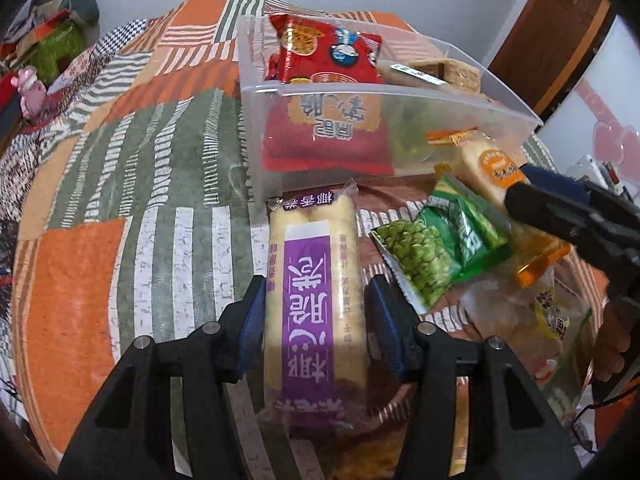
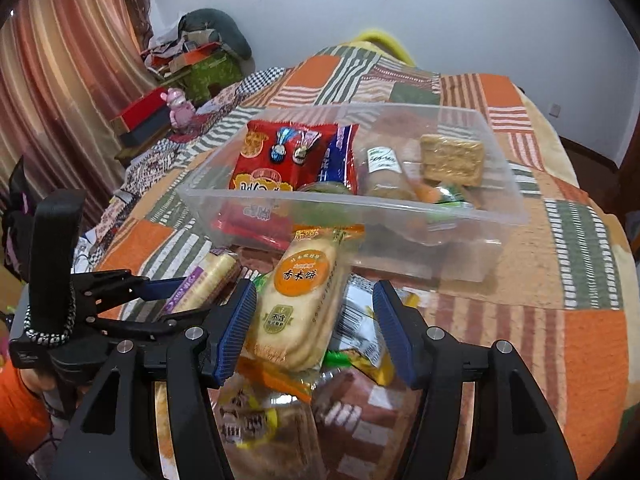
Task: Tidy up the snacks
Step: 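Move both tools back toward the remaining snacks on the bed, then grasp the purple-labelled biscuit roll with the left tool while the right tool grasps the breadstick pack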
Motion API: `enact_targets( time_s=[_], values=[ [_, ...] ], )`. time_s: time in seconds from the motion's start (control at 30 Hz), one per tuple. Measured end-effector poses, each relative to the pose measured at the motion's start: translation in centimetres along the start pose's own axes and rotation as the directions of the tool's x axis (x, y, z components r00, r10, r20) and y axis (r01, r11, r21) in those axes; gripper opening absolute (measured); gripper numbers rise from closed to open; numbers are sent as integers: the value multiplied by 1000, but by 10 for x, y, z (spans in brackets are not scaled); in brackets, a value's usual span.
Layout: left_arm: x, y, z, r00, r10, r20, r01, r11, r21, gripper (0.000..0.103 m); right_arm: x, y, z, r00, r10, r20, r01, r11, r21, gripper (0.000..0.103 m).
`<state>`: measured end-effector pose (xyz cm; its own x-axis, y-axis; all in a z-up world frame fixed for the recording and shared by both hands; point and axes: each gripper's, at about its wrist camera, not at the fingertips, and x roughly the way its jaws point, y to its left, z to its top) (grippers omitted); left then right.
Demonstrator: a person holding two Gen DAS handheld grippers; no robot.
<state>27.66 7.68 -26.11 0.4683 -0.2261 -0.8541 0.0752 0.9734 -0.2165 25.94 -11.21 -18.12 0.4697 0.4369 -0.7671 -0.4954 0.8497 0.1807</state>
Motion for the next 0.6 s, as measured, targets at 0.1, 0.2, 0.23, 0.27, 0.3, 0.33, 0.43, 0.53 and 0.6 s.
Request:
enact_targets(
  time_s=[0.1,0.2,0.23,0.27,0.3,0.33,0.43,0.53,0.6],
  values=[
    [2,6,0,1000,-18,4,18,1000,-10,51,8,1,0,1000,2,-18,-2,1000,0,57],
    [2,5,-2,1000,-17,20,17,1000,6,47,9,2,0,1000,-7,-16,6,1000,-12,57],
    [2,4,-2,1000,-15,24,14,1000,13,45,9,2,1,1000,-9,-15,8,1000,-14,57],
    [1,3,-2,1000,-14,26,14,1000,18,45,9,2,1,1000,-8,-14,7,1000,-20,54],
    [1,4,-2,1000,-14,26,13,1000,19,45,9,2,1,1000,-6,-13,6,1000,-25,50],
    [0,4,-2,1000,-13,26,12,1000,19,45,8,3,1,1000,-3,-9,2,1000,-30,46],
    [-3,2,-2,1000,-5,29,4,1000,21,45,5,6,1,1000,1,-4,-1,999,-48,34],
    [-10,0,-4,999,-1,39,0,1000,27,44,3,6,-2,1000,11,-4,-12,999,-48,28],
    [-16,-1,-4,999,3,52,-4,999,33,44,0,5,-3,1000,9,3,-9,999,-43,27]
  ],
)
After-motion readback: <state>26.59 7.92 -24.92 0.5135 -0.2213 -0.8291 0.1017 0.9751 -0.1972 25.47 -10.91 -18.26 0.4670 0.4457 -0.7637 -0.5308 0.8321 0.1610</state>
